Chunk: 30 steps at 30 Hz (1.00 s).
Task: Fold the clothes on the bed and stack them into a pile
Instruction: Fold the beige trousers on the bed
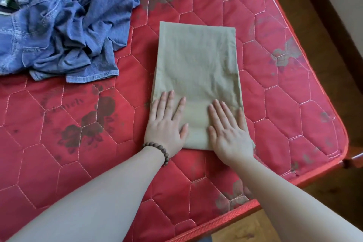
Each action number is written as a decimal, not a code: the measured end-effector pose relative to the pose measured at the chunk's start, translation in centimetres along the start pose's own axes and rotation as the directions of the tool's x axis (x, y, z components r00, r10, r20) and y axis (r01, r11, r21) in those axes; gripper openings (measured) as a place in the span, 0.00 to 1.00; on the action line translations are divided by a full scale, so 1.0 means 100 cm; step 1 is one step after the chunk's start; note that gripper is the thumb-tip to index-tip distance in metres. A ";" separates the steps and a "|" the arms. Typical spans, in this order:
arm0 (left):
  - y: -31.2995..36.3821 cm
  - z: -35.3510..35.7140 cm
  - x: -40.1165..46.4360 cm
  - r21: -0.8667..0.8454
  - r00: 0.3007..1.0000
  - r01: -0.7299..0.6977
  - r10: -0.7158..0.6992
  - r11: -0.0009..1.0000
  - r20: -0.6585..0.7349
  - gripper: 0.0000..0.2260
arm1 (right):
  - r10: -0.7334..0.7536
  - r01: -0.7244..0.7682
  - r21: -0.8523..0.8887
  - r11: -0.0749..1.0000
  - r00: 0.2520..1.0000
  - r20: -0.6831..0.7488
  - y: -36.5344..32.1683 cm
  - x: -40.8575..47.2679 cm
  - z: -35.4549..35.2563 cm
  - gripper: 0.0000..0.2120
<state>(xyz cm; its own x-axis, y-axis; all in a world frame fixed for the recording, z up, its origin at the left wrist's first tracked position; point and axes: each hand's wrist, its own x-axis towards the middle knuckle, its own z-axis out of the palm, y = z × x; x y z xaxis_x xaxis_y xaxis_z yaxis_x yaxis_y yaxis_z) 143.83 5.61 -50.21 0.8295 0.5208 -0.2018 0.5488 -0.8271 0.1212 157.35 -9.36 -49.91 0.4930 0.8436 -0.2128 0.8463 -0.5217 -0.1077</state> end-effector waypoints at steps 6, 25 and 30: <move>0.011 -0.015 0.008 -0.098 0.963 0.270 -0.269 0.958 0.021 0.38 | 0.087 -0.087 0.022 0.996 0.996 0.011 0.009 -0.003 -0.012 0.27; 0.003 0.001 0.058 -0.042 0.958 0.268 -0.270 0.963 -0.097 0.36 | -0.012 0.011 -0.180 0.984 1.000 -0.005 0.058 0.226 -0.063 0.27; 0.003 0.000 0.060 -0.020 0.960 0.273 -0.274 0.962 -0.063 0.36 | -0.530 0.519 -0.109 0.848 0.824 -0.200 -0.026 0.228 -0.063 0.29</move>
<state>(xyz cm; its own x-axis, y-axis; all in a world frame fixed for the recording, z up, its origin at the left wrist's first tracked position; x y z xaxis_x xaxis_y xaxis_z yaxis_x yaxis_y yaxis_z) 148.98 8.48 -51.42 0.6522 0.7397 -0.1658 0.7565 -0.6490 0.0804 167.70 12.06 -48.40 -0.0018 0.9971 0.0761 0.9954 0.0090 -0.0956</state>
